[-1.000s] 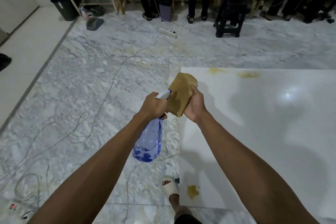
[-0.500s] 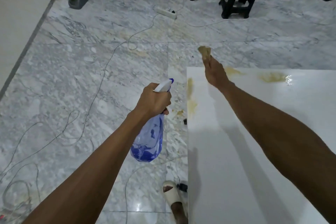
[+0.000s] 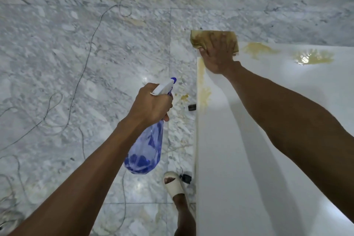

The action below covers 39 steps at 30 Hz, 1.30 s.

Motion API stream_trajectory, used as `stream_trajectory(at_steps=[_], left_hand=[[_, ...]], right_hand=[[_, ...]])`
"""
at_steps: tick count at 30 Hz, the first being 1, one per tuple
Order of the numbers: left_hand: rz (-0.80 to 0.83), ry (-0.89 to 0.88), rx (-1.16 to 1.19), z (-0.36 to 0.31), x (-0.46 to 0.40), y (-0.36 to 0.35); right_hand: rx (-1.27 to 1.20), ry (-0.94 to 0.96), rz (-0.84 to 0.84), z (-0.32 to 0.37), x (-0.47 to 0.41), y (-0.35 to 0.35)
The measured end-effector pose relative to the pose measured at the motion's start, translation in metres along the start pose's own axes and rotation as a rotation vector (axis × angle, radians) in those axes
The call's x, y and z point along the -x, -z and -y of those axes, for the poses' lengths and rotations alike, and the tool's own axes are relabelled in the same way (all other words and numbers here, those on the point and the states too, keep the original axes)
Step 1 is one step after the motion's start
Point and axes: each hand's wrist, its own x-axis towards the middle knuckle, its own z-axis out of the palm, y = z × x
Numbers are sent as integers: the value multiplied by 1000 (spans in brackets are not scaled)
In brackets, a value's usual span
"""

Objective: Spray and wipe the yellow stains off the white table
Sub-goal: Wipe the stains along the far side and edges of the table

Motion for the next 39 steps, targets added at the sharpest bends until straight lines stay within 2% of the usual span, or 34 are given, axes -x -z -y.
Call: stream_trajectory(at_steps=[11,19,23,34,39], left_hand=[[11,-5,-11,-4,44,-4],[22,-19,4,11,88,-3],[41,-28,8,25,122,-6],[57,-43,-4,106,267,-16],[60,-52,-16,147,336,-22]], right_hand=[[46,2,-8,8,38,-15],[56,-19,-20,21,109,-43],[46,-19,-62,31,164,-61],[24,-4,-39,55,357,-114],[-14,-62,42,66,447,-139]])
